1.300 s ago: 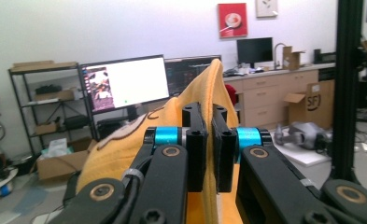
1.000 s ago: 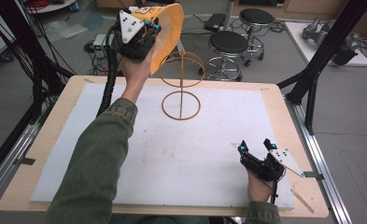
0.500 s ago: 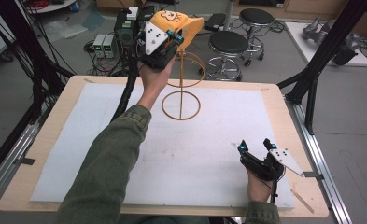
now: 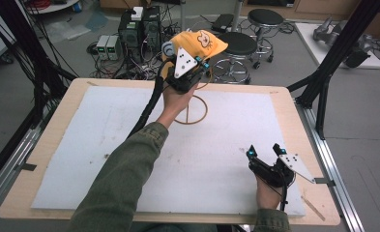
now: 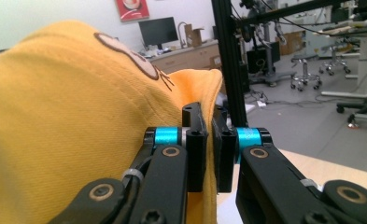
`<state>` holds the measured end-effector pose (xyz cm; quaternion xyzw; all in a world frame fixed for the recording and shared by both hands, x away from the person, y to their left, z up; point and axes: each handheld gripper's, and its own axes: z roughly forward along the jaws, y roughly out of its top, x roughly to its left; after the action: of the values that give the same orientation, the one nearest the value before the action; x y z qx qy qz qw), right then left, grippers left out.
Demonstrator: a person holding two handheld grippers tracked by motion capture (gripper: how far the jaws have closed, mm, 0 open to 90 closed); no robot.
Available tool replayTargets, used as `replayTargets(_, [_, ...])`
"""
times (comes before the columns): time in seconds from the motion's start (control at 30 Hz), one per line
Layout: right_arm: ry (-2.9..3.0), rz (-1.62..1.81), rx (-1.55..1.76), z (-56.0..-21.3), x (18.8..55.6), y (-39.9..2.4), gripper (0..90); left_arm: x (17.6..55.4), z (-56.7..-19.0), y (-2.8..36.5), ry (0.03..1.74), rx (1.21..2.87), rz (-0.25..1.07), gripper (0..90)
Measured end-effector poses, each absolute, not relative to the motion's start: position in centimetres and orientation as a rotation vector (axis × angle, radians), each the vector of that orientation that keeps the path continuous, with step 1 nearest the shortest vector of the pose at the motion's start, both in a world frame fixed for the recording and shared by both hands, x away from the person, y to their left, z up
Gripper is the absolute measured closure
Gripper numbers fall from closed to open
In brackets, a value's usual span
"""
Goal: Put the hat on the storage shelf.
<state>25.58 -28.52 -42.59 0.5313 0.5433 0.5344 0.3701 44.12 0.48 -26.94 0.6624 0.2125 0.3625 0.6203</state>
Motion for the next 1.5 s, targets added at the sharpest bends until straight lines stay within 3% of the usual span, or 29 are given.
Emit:
replayTargets(0.43, [1.394,1.368,1.365,-42.6,25.6,-28.5,10.1,44.7,-31.1,0.8,0.509,1.601,0.752,86.5])
replayTargets(0.97, [1.396,1.365,1.364,-42.6,25.7,-28.5,10.1,45.2,-32.6,1.0,0.495,1.764,0.646,86.4])
replayTargets(1.23, [1.399,1.361,1.362,-42.6,25.6,-28.5,10.1,45.2,-32.4,1.1,0.51,1.765,0.645,85.6])
replayTargets(1.33, [1.396,1.366,1.365,-42.6,25.6,-28.5,10.0,45.1,-32.4,1.1,0.505,1.767,0.644,82.4])
replayTargets(1.5, [1.397,1.367,1.362,-42.6,25.6,-28.6,10.1,44.9,-32.1,1.2,0.507,1.754,0.602,65.4])
